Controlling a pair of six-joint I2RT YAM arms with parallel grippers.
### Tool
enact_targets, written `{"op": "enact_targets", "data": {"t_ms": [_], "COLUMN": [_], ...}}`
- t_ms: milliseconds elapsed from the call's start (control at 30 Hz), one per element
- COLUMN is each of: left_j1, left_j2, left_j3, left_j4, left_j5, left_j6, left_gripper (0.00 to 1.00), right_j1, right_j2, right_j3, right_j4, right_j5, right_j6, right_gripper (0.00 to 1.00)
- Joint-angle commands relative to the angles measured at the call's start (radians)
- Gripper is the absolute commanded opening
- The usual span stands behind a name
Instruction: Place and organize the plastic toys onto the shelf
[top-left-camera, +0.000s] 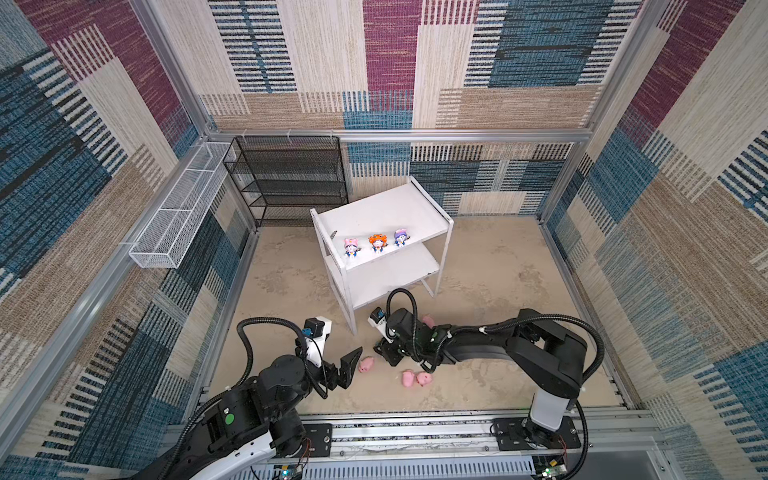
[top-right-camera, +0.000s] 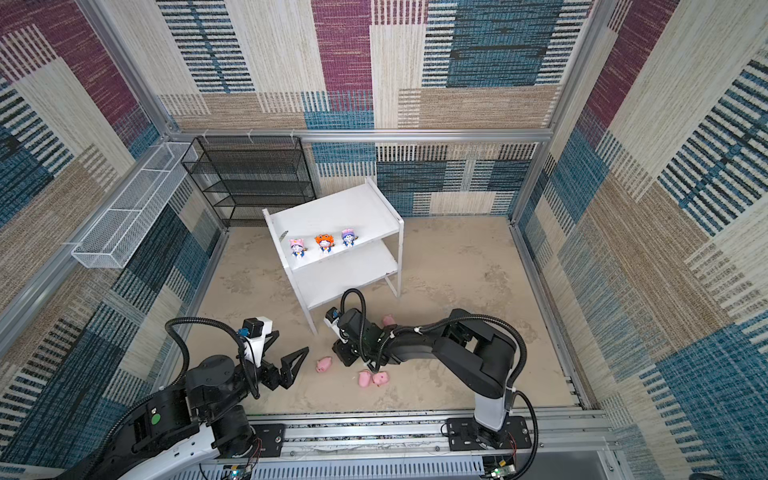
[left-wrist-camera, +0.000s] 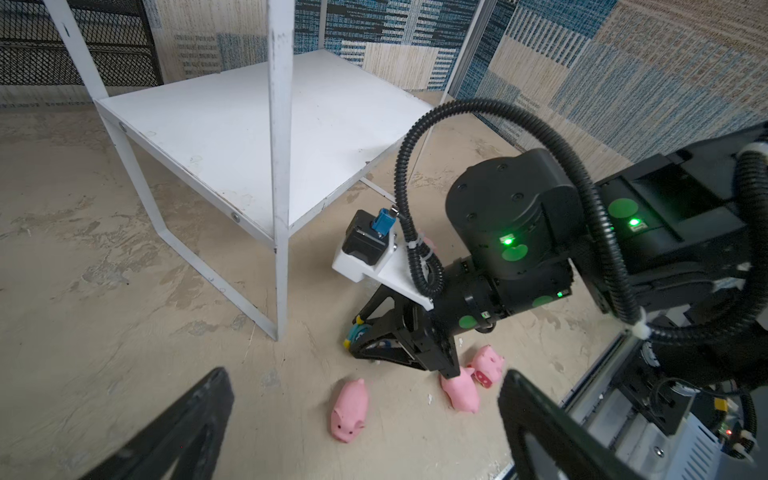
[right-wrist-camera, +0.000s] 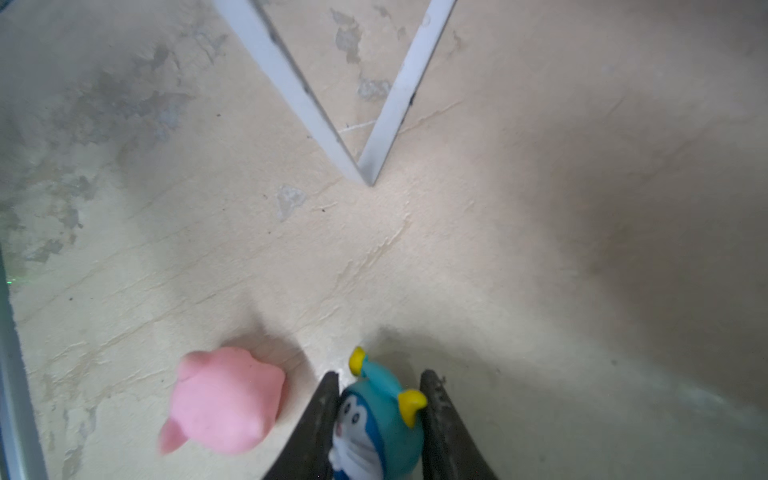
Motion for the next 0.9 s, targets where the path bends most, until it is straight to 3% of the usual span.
{"op": "enact_targets", "data": {"t_ms": [0,167,367,533,867], "left_j1": [0.000,0.001,-0.008,-0.073,-0.202], "left_j2": [0.019,0.105,0.269,0.349,0.491], "left_j3": [-0.005,-0.009,-0.009,-0.023,-0.027], "left_j4": [0.020,0.091,0.261,0.433,0.726], "left_j5": [0.026,0.094,0.118,0.020,-0.102], "left_j6": [-0.012,0.024,0.025,0.059,0.171], "left_gripper": [0.98,0.96,0.94,0.95,1.00], "right_j1": [0.001,0.001,0.001,0.001,0.001], "right_j2": [-0.096,-0.291,-0.473,-0.585,-0.685], "right_j3": [-0.052,-0.124,-0.159,-0.154,-0.167], "right_j4": [0.071,0.093,0.098,0.066,0.058], "right_j5": [0.017,0.014,-0.021,-0.026,-0.029], "right_j6": [0.020,0.073,0.236,0.390,0.532], "right_gripper": [0.31,0.30,0.28,0.28,0.28]}}
